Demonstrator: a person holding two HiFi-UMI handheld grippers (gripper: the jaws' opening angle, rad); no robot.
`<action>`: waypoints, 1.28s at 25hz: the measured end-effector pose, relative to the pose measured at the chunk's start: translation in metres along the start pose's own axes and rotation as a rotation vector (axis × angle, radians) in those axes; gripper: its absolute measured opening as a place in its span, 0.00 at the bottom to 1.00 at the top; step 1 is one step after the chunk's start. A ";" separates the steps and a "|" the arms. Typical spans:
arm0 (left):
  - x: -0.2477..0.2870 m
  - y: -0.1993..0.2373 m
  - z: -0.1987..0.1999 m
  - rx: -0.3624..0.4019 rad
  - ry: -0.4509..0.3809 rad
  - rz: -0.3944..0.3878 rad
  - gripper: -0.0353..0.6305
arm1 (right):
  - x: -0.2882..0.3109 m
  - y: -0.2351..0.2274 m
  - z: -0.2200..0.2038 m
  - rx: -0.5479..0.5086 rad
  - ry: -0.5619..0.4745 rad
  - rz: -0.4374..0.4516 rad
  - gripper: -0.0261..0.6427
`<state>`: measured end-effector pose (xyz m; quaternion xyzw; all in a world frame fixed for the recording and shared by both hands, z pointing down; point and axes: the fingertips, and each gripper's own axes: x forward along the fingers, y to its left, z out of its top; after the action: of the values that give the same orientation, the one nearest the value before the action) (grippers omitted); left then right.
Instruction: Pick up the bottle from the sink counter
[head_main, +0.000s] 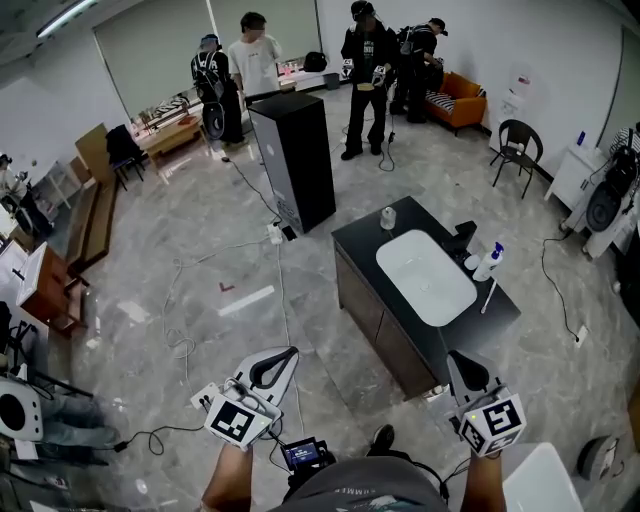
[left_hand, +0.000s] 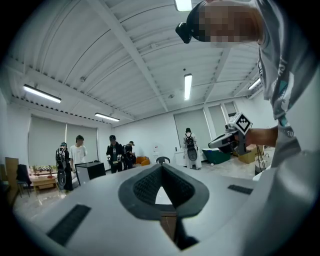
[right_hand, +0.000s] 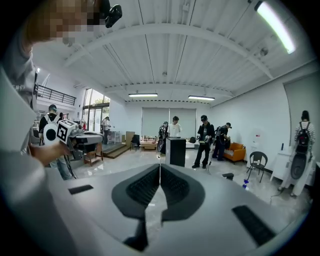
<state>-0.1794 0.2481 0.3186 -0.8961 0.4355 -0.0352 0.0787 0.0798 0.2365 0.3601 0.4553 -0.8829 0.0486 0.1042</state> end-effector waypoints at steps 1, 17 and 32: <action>0.007 -0.001 0.002 -0.002 -0.001 0.007 0.06 | 0.004 -0.007 0.000 0.001 0.001 0.010 0.04; 0.062 -0.009 0.013 0.013 0.067 0.145 0.06 | 0.047 -0.074 -0.004 0.022 0.013 0.186 0.04; 0.131 0.039 -0.003 -0.009 0.040 0.011 0.06 | 0.086 -0.100 -0.012 0.063 0.049 0.083 0.05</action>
<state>-0.1285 0.1210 0.3140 -0.8931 0.4422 -0.0505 0.0661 0.1147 0.1128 0.3906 0.4202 -0.8961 0.0918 0.1094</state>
